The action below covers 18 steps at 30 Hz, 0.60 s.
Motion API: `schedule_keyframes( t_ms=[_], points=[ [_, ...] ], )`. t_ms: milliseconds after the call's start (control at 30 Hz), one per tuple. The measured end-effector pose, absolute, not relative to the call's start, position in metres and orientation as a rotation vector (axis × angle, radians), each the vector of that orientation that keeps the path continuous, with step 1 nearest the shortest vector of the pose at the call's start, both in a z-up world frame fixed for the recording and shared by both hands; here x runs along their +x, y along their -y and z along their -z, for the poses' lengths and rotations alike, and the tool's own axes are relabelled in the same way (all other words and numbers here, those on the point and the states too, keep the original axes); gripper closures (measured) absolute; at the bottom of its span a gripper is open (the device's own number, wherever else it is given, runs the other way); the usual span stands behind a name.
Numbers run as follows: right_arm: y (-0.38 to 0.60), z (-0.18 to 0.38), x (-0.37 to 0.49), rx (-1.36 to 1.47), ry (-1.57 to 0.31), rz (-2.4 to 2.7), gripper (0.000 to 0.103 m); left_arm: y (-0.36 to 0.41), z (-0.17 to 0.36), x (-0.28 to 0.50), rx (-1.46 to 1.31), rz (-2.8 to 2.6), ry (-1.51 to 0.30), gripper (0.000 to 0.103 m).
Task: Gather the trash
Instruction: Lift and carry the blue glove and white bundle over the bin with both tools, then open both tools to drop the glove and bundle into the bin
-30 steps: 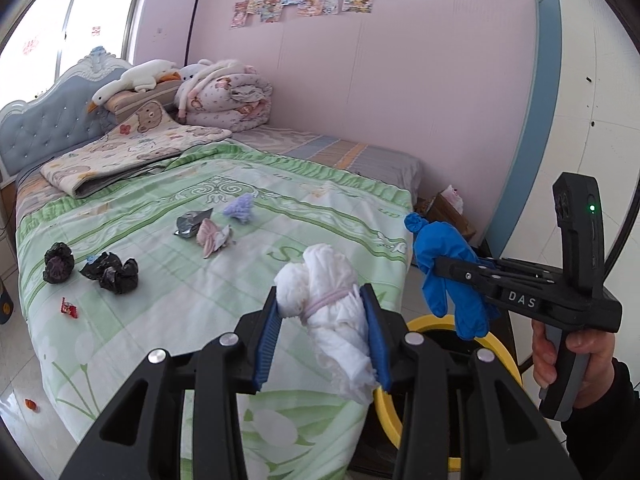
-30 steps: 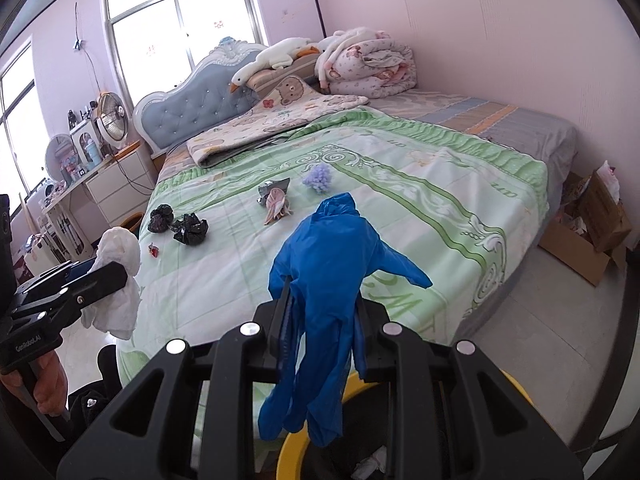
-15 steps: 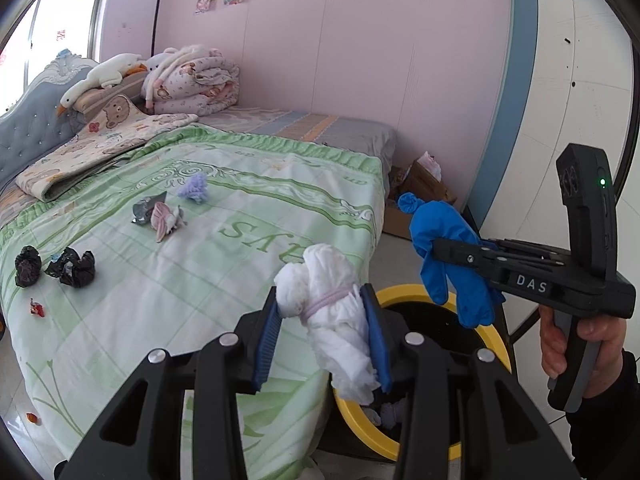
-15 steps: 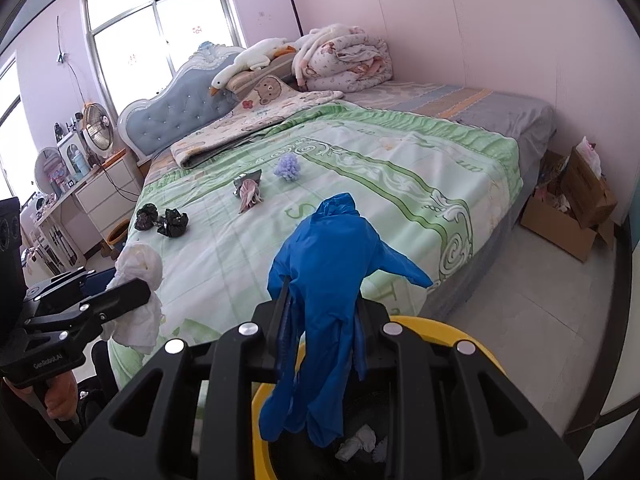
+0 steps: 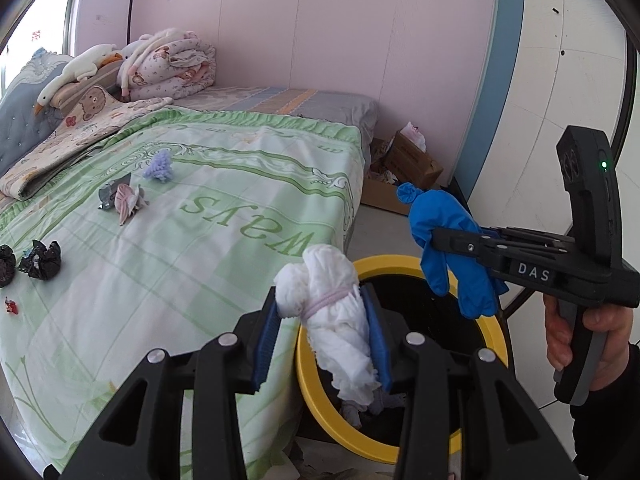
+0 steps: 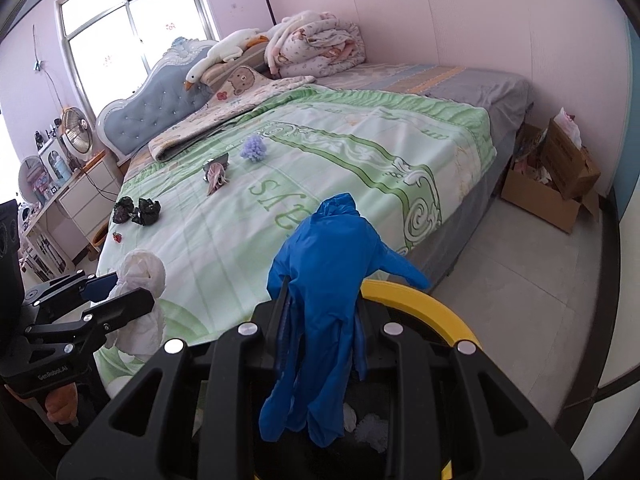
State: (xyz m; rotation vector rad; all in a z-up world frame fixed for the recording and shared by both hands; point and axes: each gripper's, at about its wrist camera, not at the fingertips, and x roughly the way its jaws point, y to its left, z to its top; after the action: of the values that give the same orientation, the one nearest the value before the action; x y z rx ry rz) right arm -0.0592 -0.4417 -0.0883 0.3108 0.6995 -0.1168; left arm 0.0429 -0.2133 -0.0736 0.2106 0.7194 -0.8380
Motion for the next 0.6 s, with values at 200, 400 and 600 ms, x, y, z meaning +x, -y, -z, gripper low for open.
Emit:
schedule_keyframes(
  t_ms=[200, 400, 600],
  points=[
    [0.451, 0.1, -0.065, 0.335, -0.723, 0.133, 0.079, 0.225, 0.087, 0.039, 0.234, 0.852, -0.75, 0.065],
    [0.458, 0.106, -0.069, 0.356, -0.731, 0.15, 0.07, 0.23, 0.095, 0.033, 0.239, 0.865, -0.77, 0.062],
    [0.464, 0.105, -0.071, 0.377, -0.722, 0.168, 0.058, 0.226, 0.093, 0.035, 0.231, 0.856, -0.769, 0.049]
  ],
)
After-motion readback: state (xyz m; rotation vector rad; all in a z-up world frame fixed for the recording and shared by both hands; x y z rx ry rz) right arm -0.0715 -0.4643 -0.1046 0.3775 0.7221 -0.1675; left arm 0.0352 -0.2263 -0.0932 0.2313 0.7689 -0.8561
